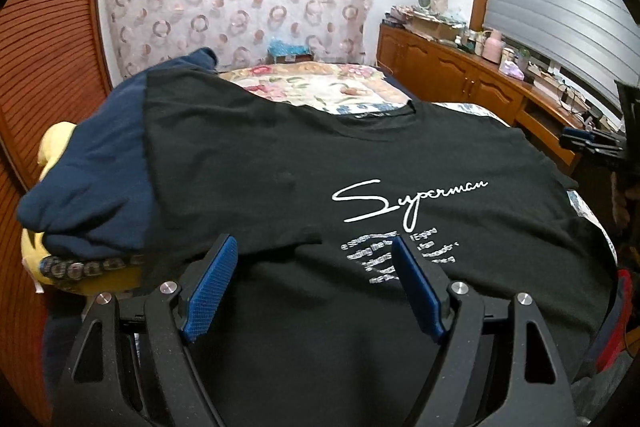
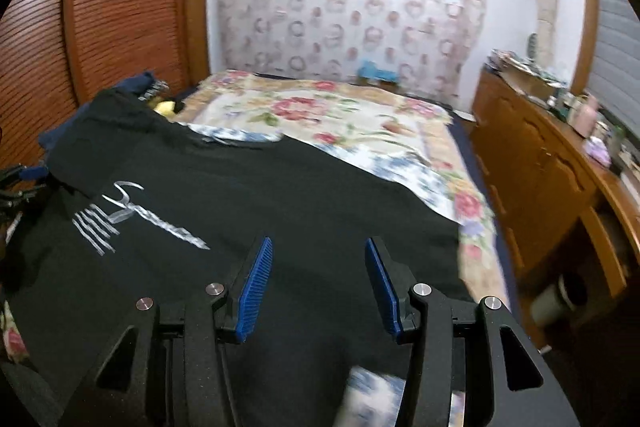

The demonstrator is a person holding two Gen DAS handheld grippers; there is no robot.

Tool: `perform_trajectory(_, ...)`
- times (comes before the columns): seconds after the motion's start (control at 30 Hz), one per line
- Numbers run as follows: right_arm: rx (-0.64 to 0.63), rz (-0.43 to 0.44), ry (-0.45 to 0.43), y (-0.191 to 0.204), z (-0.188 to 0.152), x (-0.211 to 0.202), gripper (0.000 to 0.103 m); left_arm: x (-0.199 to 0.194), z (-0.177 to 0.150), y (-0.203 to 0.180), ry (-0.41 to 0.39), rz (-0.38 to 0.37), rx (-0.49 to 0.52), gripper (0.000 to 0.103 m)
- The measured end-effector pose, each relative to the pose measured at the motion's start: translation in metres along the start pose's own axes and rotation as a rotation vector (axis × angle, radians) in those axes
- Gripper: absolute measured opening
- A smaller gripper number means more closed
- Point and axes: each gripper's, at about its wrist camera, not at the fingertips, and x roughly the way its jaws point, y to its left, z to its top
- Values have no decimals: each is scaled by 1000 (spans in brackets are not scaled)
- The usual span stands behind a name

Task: Fold small clothes

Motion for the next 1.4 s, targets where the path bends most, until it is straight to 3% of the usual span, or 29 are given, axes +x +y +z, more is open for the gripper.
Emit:
perform_trajectory(0.03,2,-11,10,-4,-5,-1,59,4,1,-3,10,-6,1,80)
perform_trajectory(0.1,22,-32,31,-5,-6,0,63,13,3,-9,31,-18,11,80)
perform_trajectory(0.33,79,-104,123,-12,-8,14,63,39,7,-24,101,-43,44,80)
perform_trajectory(0.43,104,-107,165,-8,7,29,63,50,6,-29,133,-37,59,80)
perform_trajectory(0.77,196,-85,208,-18,26,30,63,59,3,-32,179,-20,78,81)
perform_trajectory(0.87,231,-65,217,-29,18,33,63,61,1,-39,199,-24,118,92)
perform_trajectory(1.33,371,37,225,-52,17,53,63,62,1,-42,207,-36,135,93)
perform_trajectory(1.4,376,59,222,-53,17,53,54,62,1,-42,207,-34,137,93)
